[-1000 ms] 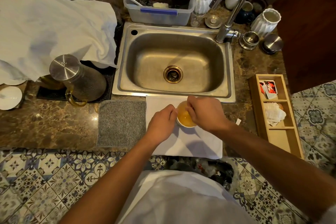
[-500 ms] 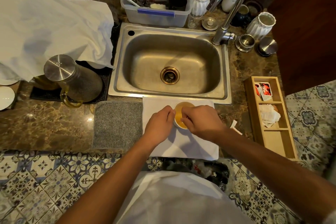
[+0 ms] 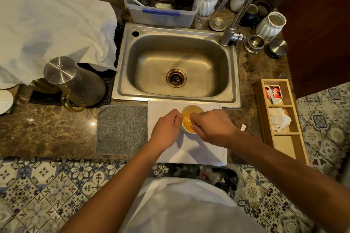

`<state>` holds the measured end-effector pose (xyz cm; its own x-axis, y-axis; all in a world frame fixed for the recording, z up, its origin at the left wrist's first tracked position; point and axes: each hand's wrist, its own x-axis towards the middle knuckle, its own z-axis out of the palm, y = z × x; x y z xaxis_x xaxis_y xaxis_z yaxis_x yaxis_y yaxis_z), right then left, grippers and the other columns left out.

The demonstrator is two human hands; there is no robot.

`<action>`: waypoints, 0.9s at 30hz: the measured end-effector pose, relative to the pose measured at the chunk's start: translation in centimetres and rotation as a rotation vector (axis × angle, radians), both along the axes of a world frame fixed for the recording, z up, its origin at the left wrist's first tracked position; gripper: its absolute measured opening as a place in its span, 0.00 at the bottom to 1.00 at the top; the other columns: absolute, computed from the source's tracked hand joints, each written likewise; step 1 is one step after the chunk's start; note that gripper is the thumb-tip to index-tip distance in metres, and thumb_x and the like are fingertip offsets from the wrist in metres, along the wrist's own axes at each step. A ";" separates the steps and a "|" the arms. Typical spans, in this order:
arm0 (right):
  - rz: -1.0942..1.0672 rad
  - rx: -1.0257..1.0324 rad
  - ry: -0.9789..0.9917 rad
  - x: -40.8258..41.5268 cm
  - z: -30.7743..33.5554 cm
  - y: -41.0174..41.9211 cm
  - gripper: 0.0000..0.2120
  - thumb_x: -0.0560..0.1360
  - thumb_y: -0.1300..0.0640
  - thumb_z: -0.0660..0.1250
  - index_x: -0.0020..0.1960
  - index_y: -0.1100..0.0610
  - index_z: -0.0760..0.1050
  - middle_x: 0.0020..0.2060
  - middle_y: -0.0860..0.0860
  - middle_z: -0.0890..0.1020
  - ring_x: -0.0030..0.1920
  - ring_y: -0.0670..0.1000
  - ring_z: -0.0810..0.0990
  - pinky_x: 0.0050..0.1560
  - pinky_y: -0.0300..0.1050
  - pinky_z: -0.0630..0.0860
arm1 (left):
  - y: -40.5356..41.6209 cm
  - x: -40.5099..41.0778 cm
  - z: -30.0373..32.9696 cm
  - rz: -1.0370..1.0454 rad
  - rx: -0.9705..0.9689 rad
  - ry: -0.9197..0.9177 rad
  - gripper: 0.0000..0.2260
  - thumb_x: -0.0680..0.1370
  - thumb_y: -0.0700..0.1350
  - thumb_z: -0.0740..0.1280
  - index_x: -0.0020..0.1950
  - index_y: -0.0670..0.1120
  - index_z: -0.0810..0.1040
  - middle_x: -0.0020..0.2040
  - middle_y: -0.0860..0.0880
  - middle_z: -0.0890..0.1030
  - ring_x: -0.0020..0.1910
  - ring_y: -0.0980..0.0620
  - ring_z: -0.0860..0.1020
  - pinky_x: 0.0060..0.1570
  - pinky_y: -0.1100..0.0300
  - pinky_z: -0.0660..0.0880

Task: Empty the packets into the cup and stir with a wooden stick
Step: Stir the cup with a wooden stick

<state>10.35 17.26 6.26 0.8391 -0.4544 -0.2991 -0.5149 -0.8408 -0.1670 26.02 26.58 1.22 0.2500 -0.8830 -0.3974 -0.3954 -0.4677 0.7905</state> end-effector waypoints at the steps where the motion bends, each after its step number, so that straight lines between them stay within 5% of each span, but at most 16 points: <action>1: -0.012 -0.001 -0.055 0.3 -0.2 0.0 0.10 0.82 0.48 0.60 0.57 0.53 0.75 0.47 0.55 0.85 0.43 0.59 0.82 0.40 0.45 0.64 | 0.0 0.0 0.1 0.001 -0.001 0.000 0.11 0.85 0.48 0.56 0.49 0.45 0.75 0.43 0.45 0.81 0.43 0.44 0.78 0.45 0.46 0.75; 7: -0.103 0.030 -0.254 0.8 -0.6 -1.6 0.10 0.79 0.49 0.64 0.48 0.54 0.78 0.38 0.53 0.85 0.34 0.53 0.78 0.34 0.43 0.67 | 0.2 0.1 0.0 -0.003 0.002 -0.021 0.10 0.85 0.47 0.57 0.45 0.47 0.71 0.40 0.45 0.79 0.41 0.42 0.77 0.43 0.46 0.74; 14: -0.080 -0.034 0.050 -0.9 1.2 -1.7 0.09 0.82 0.50 0.62 0.57 0.53 0.75 0.46 0.55 0.85 0.40 0.56 0.79 0.39 0.46 0.74 | 0.0 0.0 -0.2 -0.005 -0.007 -0.010 0.11 0.85 0.49 0.56 0.47 0.48 0.72 0.40 0.45 0.80 0.42 0.43 0.78 0.44 0.47 0.75; 17: -0.054 0.011 0.105 -0.3 0.9 0.0 0.11 0.83 0.48 0.58 0.59 0.53 0.74 0.47 0.56 0.84 0.42 0.57 0.79 0.39 0.46 0.68 | 0.0 0.0 -0.1 0.005 0.002 0.004 0.11 0.85 0.49 0.56 0.47 0.47 0.73 0.40 0.45 0.80 0.41 0.43 0.78 0.43 0.48 0.75; 23: -0.195 0.098 -0.149 1.5 -0.3 -0.4 0.07 0.81 0.51 0.63 0.53 0.53 0.76 0.44 0.54 0.85 0.42 0.58 0.82 0.40 0.47 0.75 | 0.2 0.1 0.0 -0.001 0.001 -0.005 0.10 0.85 0.47 0.56 0.45 0.49 0.71 0.38 0.46 0.78 0.39 0.45 0.76 0.41 0.48 0.73; 27: -0.252 -0.018 -0.130 0.6 -0.2 -1.5 0.08 0.82 0.50 0.63 0.53 0.55 0.76 0.43 0.55 0.85 0.39 0.59 0.82 0.38 0.48 0.77 | 0.2 0.1 0.0 -0.010 -0.012 -0.018 0.11 0.85 0.48 0.56 0.47 0.47 0.73 0.40 0.46 0.79 0.41 0.43 0.78 0.43 0.47 0.74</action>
